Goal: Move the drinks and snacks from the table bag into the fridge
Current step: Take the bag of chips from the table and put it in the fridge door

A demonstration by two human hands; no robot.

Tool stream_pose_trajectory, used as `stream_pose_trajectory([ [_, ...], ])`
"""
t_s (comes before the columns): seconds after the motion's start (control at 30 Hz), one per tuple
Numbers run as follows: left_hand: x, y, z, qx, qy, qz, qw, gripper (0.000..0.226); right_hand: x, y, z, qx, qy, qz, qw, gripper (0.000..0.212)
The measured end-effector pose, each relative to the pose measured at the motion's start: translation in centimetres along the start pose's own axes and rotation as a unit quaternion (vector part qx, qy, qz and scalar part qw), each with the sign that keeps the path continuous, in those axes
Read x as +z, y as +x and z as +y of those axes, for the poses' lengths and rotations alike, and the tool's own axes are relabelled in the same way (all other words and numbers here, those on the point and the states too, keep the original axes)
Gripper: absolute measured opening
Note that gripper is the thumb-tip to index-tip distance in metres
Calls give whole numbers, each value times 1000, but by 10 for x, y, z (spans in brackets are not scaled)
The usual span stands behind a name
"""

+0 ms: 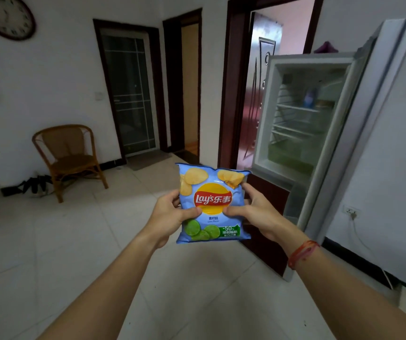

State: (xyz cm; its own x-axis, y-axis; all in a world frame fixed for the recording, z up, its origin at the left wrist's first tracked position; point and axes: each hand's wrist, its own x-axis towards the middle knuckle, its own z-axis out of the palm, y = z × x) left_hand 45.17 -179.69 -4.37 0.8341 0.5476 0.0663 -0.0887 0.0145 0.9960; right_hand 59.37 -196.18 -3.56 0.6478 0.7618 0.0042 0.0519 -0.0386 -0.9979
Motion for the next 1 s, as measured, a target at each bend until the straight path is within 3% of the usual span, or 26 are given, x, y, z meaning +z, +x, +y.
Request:
stream_pose_trajectory([
  [0.37,-49,199,-36,1,3,-40,999,41,-13,189,22,5,2,18,1000,61],
  [0.67,-93,400,-42,38,36,-102,993,40,-18,358,12,-5,9,81,997,60],
  [1.0,-78,559,-64,45,56,-167,983,43,-65,473,22,9,16,151,988,64],
])
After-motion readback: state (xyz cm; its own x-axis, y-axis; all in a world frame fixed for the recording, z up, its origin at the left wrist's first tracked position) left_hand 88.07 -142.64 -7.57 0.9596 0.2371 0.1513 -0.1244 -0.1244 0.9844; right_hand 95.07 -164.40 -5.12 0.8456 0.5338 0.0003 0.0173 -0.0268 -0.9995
